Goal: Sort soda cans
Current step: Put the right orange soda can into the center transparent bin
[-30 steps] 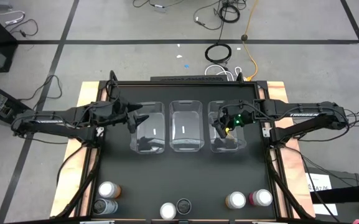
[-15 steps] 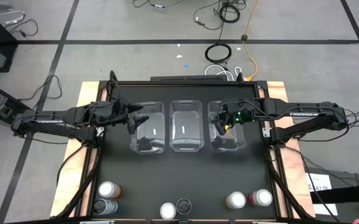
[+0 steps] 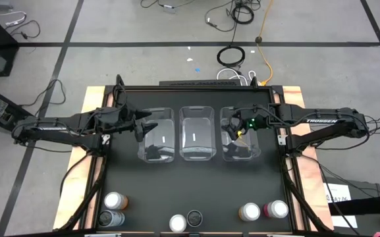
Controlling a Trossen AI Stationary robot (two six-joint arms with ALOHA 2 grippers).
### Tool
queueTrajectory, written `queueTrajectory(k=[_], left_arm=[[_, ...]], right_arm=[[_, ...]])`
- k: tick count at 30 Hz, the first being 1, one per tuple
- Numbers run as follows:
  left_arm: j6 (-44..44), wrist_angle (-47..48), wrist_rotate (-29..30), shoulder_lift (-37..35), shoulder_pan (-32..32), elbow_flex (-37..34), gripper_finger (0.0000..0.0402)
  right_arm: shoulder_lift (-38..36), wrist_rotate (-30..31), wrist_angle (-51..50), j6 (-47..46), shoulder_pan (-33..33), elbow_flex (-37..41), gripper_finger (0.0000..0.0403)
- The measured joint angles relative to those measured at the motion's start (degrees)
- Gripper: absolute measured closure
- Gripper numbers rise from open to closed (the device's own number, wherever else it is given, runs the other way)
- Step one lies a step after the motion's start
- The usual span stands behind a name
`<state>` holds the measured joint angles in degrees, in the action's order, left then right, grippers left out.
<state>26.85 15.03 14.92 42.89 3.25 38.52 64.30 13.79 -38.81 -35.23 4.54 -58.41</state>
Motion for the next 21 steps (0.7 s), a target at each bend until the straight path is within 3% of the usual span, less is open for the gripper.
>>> queueTrajectory(k=[9,15,21], left_arm=[[-0.11,0.0,0.0,0.0,0.0,0.0,0.0047],[-0.11,0.0,0.0,0.0,0.0,0.0,0.0047],[-0.11,0.02,0.0,0.0,0.0,0.0,0.0047]], right_arm=[[0.0,-0.64,1.07,-5.66,-0.02,0.0,0.0019],[-0.17,-0.58,1.05,-4.32,0.16,0.0,0.002],[1.31,3.77,-4.58,-1.22,-5.1,-4.31,0.002]])
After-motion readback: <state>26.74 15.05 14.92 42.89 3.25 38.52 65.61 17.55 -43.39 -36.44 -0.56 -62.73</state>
